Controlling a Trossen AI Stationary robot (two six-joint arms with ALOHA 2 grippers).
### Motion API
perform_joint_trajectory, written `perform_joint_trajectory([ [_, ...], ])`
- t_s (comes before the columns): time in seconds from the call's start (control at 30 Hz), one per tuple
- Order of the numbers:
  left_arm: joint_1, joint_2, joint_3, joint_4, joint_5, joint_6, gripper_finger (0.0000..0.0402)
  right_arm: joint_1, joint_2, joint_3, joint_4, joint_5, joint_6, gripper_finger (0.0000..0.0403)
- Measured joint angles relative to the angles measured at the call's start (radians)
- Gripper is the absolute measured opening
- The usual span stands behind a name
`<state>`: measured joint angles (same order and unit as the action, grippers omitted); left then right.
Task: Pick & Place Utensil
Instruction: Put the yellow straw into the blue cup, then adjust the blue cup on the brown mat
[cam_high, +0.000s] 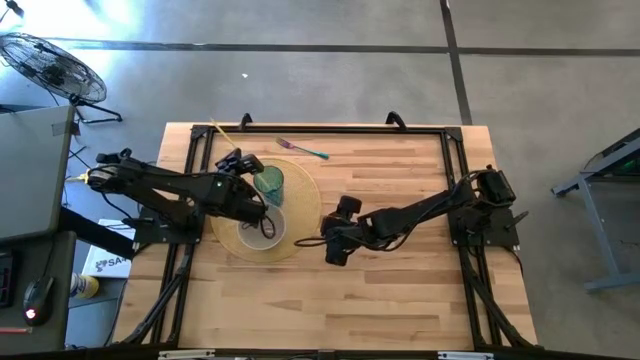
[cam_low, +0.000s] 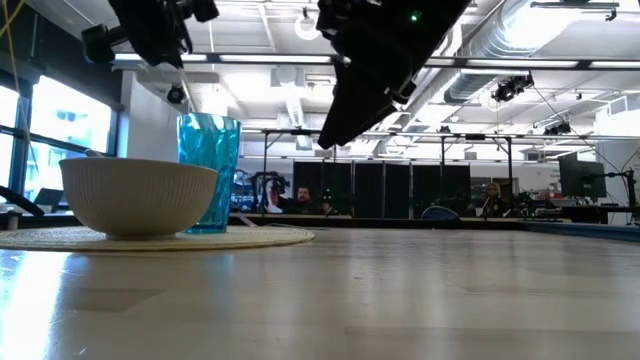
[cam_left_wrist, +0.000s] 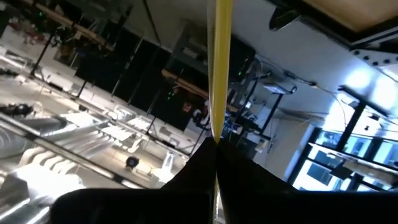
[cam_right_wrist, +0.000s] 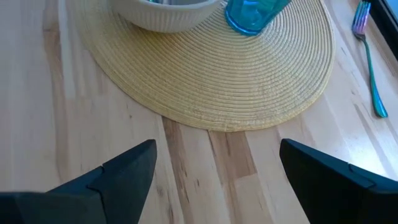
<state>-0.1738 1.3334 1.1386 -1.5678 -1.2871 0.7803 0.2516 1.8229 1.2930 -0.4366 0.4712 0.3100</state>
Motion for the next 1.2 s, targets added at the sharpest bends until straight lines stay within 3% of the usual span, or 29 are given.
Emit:
perform_joint_trajectory([
  [0.3, 0.0, 0.02, -0.029, 0.1, -0.012, -0.001, 0.0012, 0.0, 0.0, 0.001, 0.069, -0.01, -0.046, 0.0335],
  [0.6, -0.003, 0.019, -0.03, 0.134, 0.028, 0.021, 0.0132, 0.0, 0.0, 0.001, 0.079, -0.002, -0.049, 0.0335],
  [0.83, -0.038, 0.004, -0.029, 0.074, -0.059, -0.264, 0.02, -0.018, 0.002, 0.001, 0.174, 0.056, -0.088, 0.0337],
  [0.9, -0.068, -0.014, -0.023, 0.04, -0.003, -0.375, 0.0208, -0.034, 0.002, 0.001, 0.202, 0.054, -0.102, 0.0338],
  [1.03, -0.111, -0.07, -0.02, 0.0, 0.206, -0.629, 0.0212, -0.075, 0.004, 0.001, 0.263, 0.056, -0.145, 0.0346],
  [1.2, -0.121, -0.176, -0.022, 0.003, 0.484, -0.85, 0.021, -0.139, 0.032, 0.002, 0.382, -0.052, -0.225, 0.0366],
])
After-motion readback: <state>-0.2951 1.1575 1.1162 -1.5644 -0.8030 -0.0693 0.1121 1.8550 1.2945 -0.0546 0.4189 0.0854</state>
